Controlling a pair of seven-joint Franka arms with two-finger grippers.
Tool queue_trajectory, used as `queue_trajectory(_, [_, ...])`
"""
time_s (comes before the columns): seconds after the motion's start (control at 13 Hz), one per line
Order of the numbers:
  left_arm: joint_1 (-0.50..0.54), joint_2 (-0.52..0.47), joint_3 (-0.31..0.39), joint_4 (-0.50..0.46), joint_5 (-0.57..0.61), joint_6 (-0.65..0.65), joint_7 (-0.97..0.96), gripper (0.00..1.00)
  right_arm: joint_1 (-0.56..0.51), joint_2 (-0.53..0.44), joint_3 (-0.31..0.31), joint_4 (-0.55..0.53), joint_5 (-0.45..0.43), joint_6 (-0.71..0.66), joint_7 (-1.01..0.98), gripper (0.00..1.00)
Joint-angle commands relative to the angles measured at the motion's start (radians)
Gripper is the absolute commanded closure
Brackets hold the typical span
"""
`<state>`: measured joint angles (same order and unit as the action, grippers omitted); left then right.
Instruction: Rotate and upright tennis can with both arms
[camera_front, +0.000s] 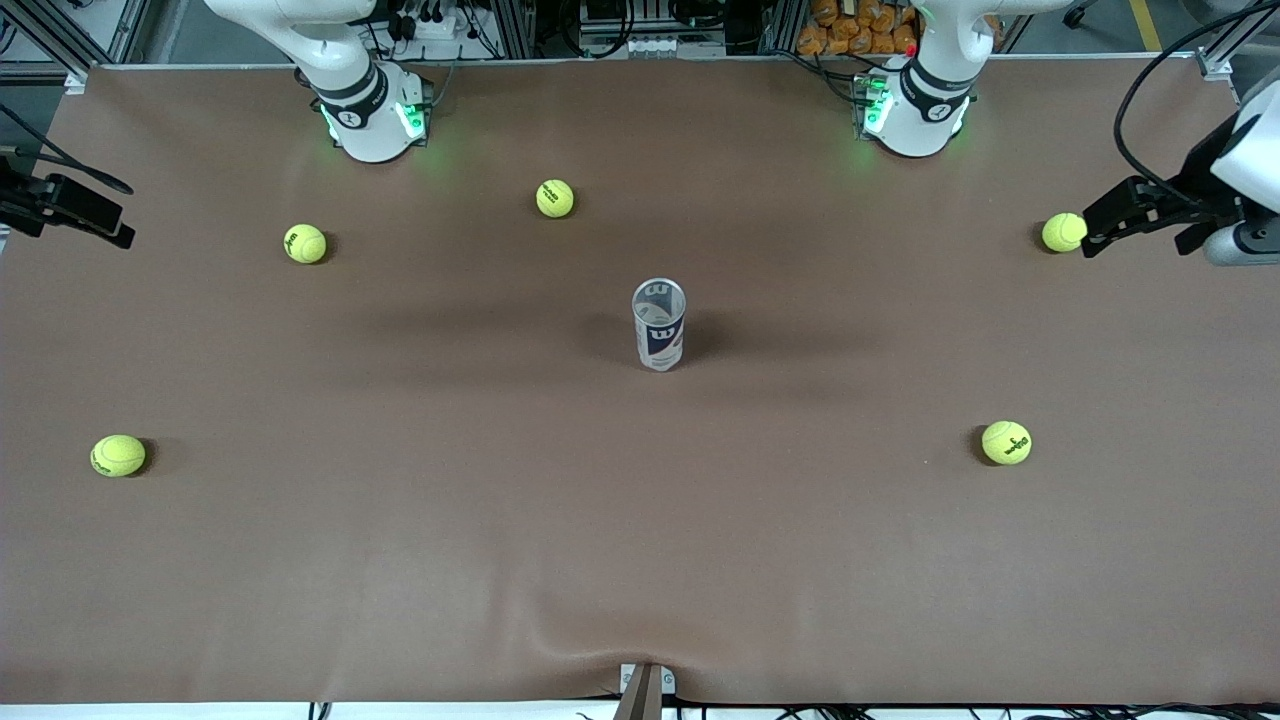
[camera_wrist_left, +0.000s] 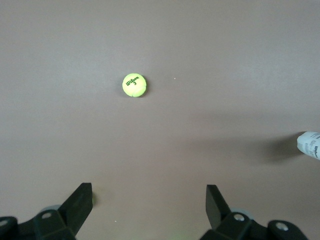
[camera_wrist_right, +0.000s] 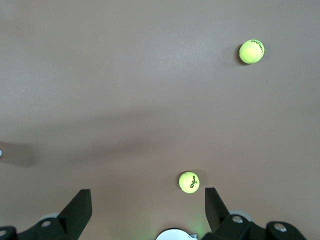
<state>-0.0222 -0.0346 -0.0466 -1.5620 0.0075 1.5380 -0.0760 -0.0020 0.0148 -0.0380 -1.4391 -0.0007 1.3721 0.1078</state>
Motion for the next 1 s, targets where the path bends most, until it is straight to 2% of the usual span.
queue_trajectory(0.0, [0.01,-0.019,0.013,-0.015,-0.017,0.011,0.028,0.0,0.008,0.004,-0.002,0.005,-0.002,-0.007,0.013,0.0])
queue_trajectory(0.92, [0.008,-0.011,0.014,-0.015,-0.015,0.007,0.022,0.0,0.01,0.004,-0.002,0.005,-0.002,-0.007,0.013,0.0])
